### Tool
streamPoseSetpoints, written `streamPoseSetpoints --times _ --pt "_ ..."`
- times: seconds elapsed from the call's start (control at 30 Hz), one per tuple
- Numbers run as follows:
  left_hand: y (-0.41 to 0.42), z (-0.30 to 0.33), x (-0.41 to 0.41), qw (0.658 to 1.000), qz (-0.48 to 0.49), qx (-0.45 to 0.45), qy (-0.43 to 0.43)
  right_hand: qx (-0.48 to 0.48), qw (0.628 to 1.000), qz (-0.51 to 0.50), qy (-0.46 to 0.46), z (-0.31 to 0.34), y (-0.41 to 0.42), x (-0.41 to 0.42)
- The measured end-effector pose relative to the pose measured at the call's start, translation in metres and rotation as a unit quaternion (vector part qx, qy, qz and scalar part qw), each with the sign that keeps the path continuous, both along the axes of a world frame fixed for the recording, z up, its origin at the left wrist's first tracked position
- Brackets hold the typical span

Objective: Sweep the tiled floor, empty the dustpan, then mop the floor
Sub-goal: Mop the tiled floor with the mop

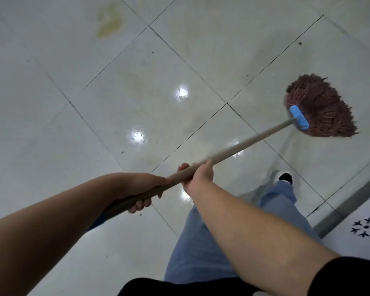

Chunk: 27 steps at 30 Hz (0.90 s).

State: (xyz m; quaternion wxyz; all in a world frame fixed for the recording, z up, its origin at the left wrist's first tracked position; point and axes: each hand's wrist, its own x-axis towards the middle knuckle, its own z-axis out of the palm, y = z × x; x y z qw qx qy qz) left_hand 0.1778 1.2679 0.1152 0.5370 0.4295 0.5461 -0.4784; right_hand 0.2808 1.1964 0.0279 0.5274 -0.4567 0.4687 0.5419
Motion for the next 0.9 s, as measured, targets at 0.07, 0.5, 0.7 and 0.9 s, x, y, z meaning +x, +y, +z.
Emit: streamPoseSetpoints --times 0.07,0.5,0.7,0.9 --pt "-0.001 0.001 -0.003 1.000 -0.011 0.019 -0.010 -0.014 1.000 0.012 -0.012 0.004 0.003 -0.004" --pt "-0.076 -0.019 0.160 0.997 -0.021 0.035 -0.065 -0.046 0.997 -0.002 -0.068 -0.025 -0.051 0.153" --pt "-0.119 -0.042 0.352 0.995 0.014 0.031 -0.090 -0.081 0.987 0.000 -0.139 -0.048 -0.083 0.348" --pt "-0.140 -0.063 0.495 0.992 0.050 0.013 -0.115 -0.115 0.974 0.071 -0.182 -0.053 -0.100 0.496"
